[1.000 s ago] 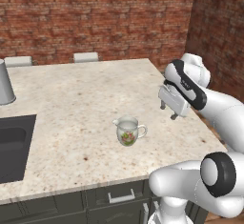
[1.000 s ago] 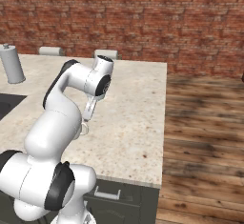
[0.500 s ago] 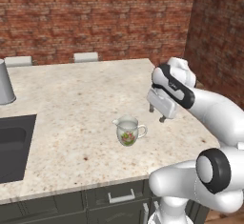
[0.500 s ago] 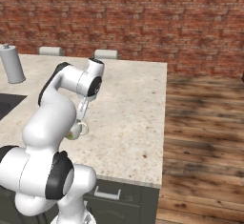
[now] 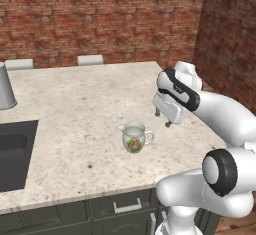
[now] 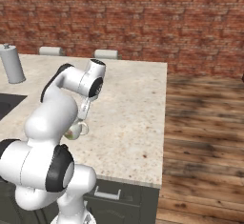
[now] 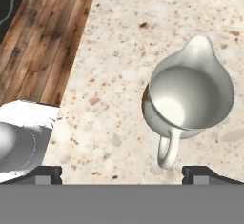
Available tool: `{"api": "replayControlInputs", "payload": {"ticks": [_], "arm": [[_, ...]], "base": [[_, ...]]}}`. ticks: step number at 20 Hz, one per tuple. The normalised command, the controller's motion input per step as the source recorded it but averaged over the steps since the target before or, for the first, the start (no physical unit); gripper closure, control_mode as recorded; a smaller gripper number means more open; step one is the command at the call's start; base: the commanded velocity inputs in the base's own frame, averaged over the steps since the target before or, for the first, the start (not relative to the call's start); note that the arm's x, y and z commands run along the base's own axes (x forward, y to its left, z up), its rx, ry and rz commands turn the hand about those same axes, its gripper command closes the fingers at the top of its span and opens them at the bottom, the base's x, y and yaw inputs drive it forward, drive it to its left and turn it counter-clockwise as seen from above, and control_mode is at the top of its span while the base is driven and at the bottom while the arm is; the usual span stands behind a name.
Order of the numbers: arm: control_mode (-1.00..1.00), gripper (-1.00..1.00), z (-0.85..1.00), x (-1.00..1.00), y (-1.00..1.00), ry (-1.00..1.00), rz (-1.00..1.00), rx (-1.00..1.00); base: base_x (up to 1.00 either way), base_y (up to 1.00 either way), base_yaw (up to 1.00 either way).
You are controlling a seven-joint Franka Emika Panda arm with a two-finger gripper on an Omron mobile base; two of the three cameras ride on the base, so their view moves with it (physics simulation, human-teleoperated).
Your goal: Pick the teapot and jug and place them in the sink. Then turn on the water.
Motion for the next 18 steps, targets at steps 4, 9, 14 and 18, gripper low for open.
{"api": "replayControlInputs", "payload": {"ticks": [4,9,14,18], "arm": [[-1.0,-1.0,-0.1,0.23,0.0,0.0,0.0,0.0],[-1.0,-1.0,-0.17,0.24,0.0,0.0,-0.01,0.0],[-1.0,-1.0,-0.2,0.2,0.04,0.0,-0.03,0.0],[-1.0,-1.0,-0.2,0.12,0.13,0.0,-0.04,0.0]], "base": [[0.0,0.0,0.0],[0.0,0.0,0.0],[0.0,0.0,0.0],[0.0,0.0,0.0]]}}
